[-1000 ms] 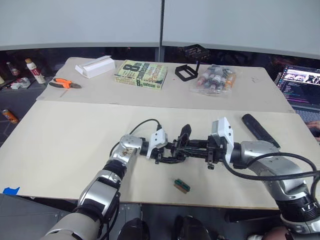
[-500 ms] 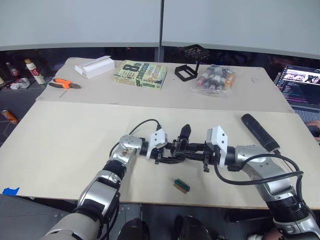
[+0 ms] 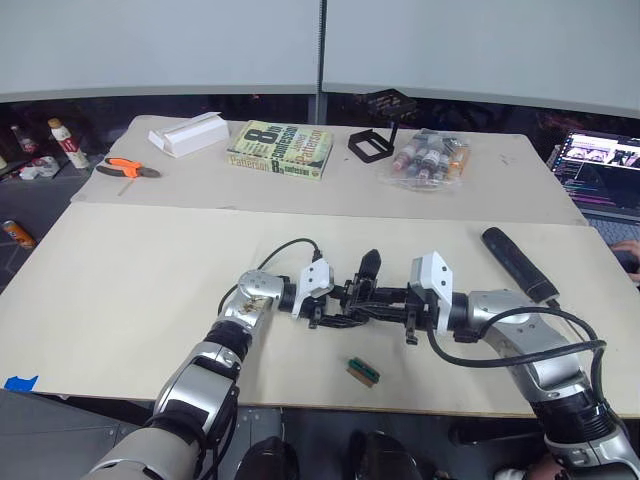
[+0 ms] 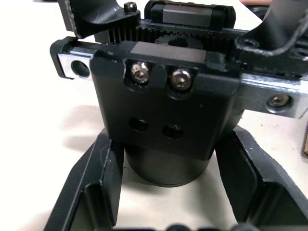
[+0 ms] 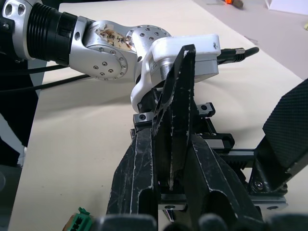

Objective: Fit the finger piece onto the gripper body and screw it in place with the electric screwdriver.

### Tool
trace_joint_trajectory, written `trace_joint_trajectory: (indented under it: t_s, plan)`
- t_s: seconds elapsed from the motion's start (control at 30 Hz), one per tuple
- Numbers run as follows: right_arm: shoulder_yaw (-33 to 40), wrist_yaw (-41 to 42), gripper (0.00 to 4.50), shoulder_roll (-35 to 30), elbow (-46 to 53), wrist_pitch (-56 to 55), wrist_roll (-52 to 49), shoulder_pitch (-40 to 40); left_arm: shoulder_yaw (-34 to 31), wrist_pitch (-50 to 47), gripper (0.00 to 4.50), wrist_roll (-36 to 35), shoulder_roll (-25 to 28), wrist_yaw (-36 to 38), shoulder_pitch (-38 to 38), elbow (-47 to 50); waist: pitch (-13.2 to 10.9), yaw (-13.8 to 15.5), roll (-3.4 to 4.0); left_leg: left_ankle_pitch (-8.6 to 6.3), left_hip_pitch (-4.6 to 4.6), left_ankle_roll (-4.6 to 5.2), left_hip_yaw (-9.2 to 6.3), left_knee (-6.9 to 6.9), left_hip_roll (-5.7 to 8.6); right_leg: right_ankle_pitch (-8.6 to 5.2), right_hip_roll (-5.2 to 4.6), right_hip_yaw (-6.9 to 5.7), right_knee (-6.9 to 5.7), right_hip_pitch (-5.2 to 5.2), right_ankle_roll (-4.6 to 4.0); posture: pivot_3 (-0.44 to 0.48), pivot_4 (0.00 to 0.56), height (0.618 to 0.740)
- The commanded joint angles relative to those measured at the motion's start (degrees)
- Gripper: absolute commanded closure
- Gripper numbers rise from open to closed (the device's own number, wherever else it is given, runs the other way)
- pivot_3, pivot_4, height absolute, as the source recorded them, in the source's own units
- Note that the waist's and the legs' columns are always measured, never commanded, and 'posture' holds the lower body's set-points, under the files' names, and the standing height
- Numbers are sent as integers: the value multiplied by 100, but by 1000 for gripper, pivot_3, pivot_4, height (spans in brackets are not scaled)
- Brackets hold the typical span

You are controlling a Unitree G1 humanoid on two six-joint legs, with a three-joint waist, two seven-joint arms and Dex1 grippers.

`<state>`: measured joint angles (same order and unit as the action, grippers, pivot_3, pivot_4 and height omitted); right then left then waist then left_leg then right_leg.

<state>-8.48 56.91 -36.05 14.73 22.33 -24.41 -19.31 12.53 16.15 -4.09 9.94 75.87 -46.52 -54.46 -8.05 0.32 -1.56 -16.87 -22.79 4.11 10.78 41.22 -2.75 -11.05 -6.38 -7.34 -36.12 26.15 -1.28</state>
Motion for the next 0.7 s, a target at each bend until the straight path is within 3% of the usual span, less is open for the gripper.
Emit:
trace_joint_trajectory:
  t_s: [0.03,0.27,0.7]
  plan:
    - [-94,130,4130,-67,167,316,-83,-44,33,-30,2229,47,-38,46,65,146,0,-1,0,0,0,0,0,0,0,0,0,0,0,0,0,0,150,740]
    - [-140,135,4130,-103,314,682,-121,-104,22,-66,2229,37,-32,29,111,179,1,3,1,0,0,0,0,0,0,0,-1,0,0,0,0,0,150,740]
    - [-252,-29,4132,-83,-416,994,189,-371,40,-89,2229,48,-47,42,102,167,5,-34,3,0,7,0,0,6,-1,1,-2,2,-7,-6,0,0,150,740]
